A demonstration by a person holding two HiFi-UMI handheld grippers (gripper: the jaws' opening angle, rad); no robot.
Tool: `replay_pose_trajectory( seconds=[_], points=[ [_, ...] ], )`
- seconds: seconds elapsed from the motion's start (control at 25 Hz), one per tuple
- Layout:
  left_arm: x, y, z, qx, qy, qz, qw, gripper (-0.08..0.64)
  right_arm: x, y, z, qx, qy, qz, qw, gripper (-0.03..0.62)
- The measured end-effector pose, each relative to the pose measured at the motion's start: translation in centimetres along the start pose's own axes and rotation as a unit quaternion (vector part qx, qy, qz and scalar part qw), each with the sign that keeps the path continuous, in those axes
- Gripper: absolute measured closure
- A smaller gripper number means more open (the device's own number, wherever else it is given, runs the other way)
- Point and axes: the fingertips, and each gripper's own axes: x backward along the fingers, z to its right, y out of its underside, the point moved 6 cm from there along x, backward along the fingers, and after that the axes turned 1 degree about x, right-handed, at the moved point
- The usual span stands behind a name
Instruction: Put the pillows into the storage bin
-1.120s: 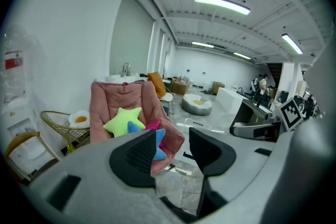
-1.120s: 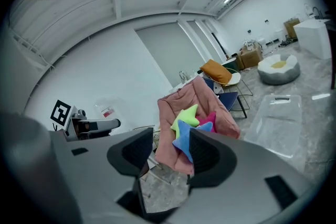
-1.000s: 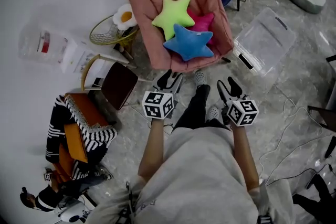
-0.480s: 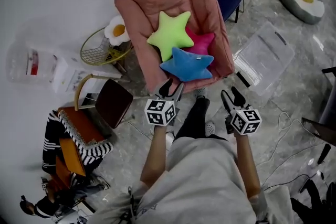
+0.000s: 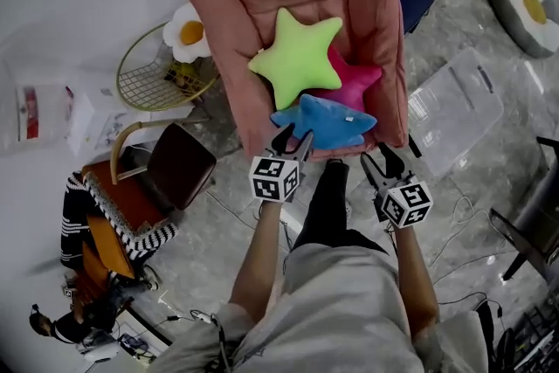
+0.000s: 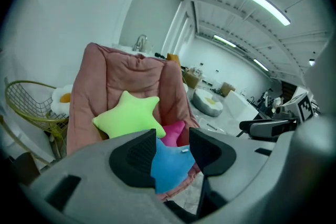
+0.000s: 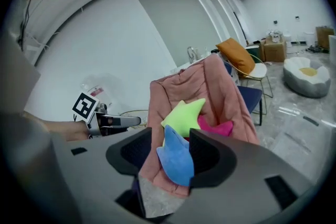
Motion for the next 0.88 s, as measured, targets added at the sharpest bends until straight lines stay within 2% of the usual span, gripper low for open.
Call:
replay_pose_trajectory(
  seconds=[0.08,0.16,0.32,0.44,0.52,0.68,0.8,0.88],
  points=[
    [-1.6,-0.1,-1.9,0.005,-0.004,-0.01,0.9999,0.376,-3.4,-0.4,0.3,0.021,-0.011,-0.018,1.0,0.373],
    [-3.4,0.0,-3.5,0.017,-0.002,-0.019,0.9997,0.374,-6.4,-0.1,1.4,0.025,0.0,-0.034,0.999,0.371],
    [-6.8,1.9,-4.9,0.051,0.023,-0.044,0.9975,0.33,-9.1,2.6,5.1,-0.055,0.06,-0.041,0.996,0.357],
    [-8.8,4.0,-6.1,0.065,0.016,-0.056,0.9962,0.299,-9.5,5.2,7.2,-0.076,0.104,-0.07,0.989,0.324],
    [-9.9,4.9,-6.8,0.076,0.009,-0.058,0.9954,0.274,-9.4,6.7,8.3,-0.106,0.12,-0.082,0.984,0.313],
    [-12.3,5.3,-6.9,0.085,0.016,-0.04,0.9955,0.265,-10.2,9.5,11.1,-0.169,0.116,-0.083,0.975,0.276],
    [-13.1,5.8,-5.3,0.062,0.03,-0.035,0.997,0.265,-10.4,11.8,12.6,-0.217,0.104,-0.066,0.968,0.241],
    [-13.2,5.8,-4.5,0.051,0.044,-0.038,0.997,0.262,-10.7,12.4,12.7,-0.23,0.102,-0.063,0.966,0.196]
  ],
)
